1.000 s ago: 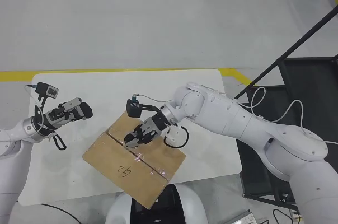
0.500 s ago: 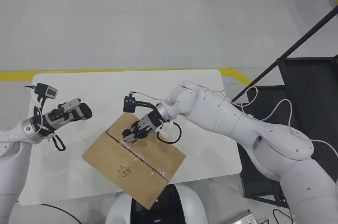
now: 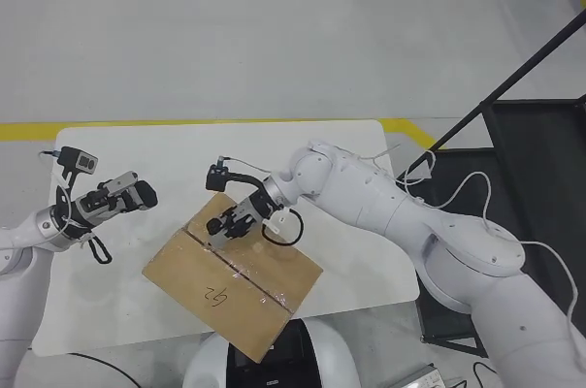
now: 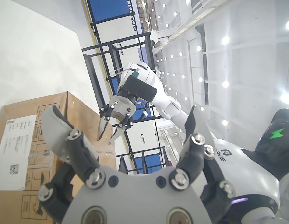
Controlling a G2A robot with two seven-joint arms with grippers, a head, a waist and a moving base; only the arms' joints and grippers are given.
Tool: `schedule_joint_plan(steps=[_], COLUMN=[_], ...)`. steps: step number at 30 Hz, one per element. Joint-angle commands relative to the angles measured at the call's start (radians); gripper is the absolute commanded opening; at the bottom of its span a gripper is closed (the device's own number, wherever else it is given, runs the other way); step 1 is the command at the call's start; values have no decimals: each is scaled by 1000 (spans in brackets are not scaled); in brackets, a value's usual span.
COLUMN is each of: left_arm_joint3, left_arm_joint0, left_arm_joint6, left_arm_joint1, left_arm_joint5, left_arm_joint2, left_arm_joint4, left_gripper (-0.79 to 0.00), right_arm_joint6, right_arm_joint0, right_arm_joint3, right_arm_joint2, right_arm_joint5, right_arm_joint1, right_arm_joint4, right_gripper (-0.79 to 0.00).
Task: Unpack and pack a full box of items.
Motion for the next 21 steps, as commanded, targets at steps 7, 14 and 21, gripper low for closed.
schedule_joint_plan(steps=[7, 14, 21], left_arm_joint3=[-2, -2, -5], left_arm_joint0=[-6, -11, -18], left_arm_joint6=[-1, -2, -19], left_arm_joint1=[-2, -4, -7], left_arm_joint5=[7, 15, 32], left_arm_joint2=[11, 17, 45], left_arm_joint4=[7, 11, 27], left_gripper=[0, 0, 0], right_arm_joint6=[-26, -26, -34], right_arm_joint0=[27, 42, 52], right_arm_joint3=[-23, -9, 68], right_arm_joint2=[0, 0, 0], right_arm_joint5=[-26, -26, -34], right_arm_joint1=[-4, -1, -17], right_arm_joint4=[-9, -7, 5], right_gripper=[0, 0, 0])
